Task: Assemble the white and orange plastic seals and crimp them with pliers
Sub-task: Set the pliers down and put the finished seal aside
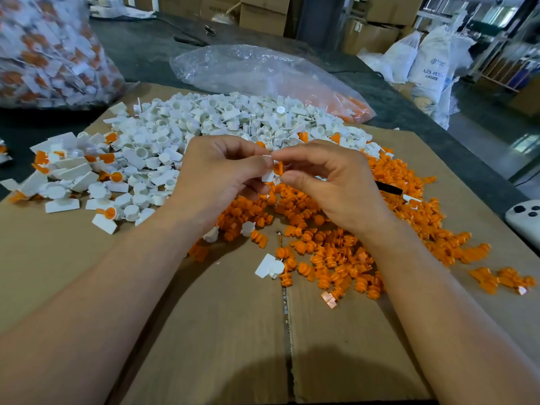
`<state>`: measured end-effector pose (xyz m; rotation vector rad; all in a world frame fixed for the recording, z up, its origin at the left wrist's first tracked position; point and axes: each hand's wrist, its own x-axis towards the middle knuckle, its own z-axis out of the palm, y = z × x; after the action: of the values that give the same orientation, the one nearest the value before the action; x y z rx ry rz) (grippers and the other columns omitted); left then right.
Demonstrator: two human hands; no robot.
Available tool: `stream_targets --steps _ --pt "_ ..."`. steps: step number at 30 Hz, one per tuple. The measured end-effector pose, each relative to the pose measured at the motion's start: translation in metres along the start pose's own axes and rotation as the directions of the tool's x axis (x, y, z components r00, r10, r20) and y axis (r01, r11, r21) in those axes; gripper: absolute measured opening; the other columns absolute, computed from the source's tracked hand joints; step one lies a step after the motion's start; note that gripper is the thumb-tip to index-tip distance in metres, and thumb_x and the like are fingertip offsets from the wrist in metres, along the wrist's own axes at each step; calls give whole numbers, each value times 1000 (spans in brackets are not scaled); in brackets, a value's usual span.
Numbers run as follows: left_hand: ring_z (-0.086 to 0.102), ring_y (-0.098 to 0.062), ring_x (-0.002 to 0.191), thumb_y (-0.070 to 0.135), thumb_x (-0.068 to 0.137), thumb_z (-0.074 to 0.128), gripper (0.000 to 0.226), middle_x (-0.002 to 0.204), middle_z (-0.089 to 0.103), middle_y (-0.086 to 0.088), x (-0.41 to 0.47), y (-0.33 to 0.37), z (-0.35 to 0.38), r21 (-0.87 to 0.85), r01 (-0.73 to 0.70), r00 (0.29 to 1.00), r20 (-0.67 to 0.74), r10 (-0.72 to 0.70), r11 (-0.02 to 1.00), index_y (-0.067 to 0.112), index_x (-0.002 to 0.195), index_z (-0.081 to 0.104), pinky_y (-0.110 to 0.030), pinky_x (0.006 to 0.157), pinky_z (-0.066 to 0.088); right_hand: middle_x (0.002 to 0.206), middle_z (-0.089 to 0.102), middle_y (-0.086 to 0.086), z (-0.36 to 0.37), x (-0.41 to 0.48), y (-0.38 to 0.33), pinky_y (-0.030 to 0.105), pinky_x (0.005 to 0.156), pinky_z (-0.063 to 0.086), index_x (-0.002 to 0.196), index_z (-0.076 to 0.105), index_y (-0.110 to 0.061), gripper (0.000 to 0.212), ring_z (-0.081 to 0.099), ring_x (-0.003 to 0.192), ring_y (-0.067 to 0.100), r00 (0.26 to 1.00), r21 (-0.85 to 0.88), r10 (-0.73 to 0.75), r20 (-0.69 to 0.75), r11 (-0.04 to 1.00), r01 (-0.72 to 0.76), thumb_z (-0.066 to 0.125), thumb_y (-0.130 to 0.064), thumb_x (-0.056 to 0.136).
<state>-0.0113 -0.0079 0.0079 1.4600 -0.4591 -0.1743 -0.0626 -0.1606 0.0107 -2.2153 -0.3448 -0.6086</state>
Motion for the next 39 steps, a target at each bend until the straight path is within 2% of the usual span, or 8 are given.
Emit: stream_targets --steps 3,8,14,18,23,28,35,39 --pt "60 -10 41 -2 80 65 15 49 62 1 0 0 1 2 -7 1000 4 7 1000 10 72 65 -17 41 47 89 61 -14 0 0 0 18 79 49 106 57 -29 39 60 84 3 1000 12 7 0 1000 -7 67 -6 76" --pt "60 -9 43 -2 81 64 12 50 63 2 -2 1 0 4 -32 999 35 32 999 8 74 65 -17 43 48 86 62 -10 -1 -1 -2 15 77 49 108 58 -21 41 61 81 2 1000 51 6 -23 999 -5 69 -3 74" --pt "60 -12 42 -2 80 65 14 51 64 -1 -1 0 -1 -40 -30 1000 7 30 999 12 79 63 -18 41 47 94 65 0 1 0 -5 25 83 52 112 56 -22 40 65 90 11 997 130 82 2 988 -81 66 -1 79" --pt "59 -12 41 0 80 64 10 51 63 -2 2 -1 -2 -114 69 997 34 -65 991 9 75 63 -17 40 45 95 64 -2 1 2 -4 17 75 52 119 49 -12 41 65 81 2 987 225 154 44 961 -160 60 3 82" --pt "58 -9 40 4 80 63 5 50 63 -4 4 0 -4 -185 246 967 110 -229 951 6 76 63 -14 38 45 80 64 -6 2 1 -3 14 64 51 120 48 -12 37 64 64 0 974 248 205 95 943 -222 55 2 86" --pt "57 -7 39 9 76 63 3 50 63 -3 4 0 -5 -212 273 960 124 -252 938 7 74 63 -13 35 44 70 61 -3 5 1 -3 14 58 51 120 47 -12 35 63 58 2 967 279 227 115 927 -251 51 1 88" --pt "56 -8 38 7 78 62 5 49 62 -2 4 2 -5 -198 286 956 129 -264 938 7 72 63 -13 36 43 70 59 -2 5 1 -4 16 58 51 120 48 -10 34 62 57 3 967 298 231 107 920 -253 52 1 88" --pt "56 -8 39 11 71 64 6 49 61 -3 4 2 -5 -194 289 954 145 -264 937 6 74 62 -14 36 44 71 60 -3 4 1 -5 13 57 49 120 49 -11 34 62 57 1 969 287 224 102 926 -245 52 0 88"
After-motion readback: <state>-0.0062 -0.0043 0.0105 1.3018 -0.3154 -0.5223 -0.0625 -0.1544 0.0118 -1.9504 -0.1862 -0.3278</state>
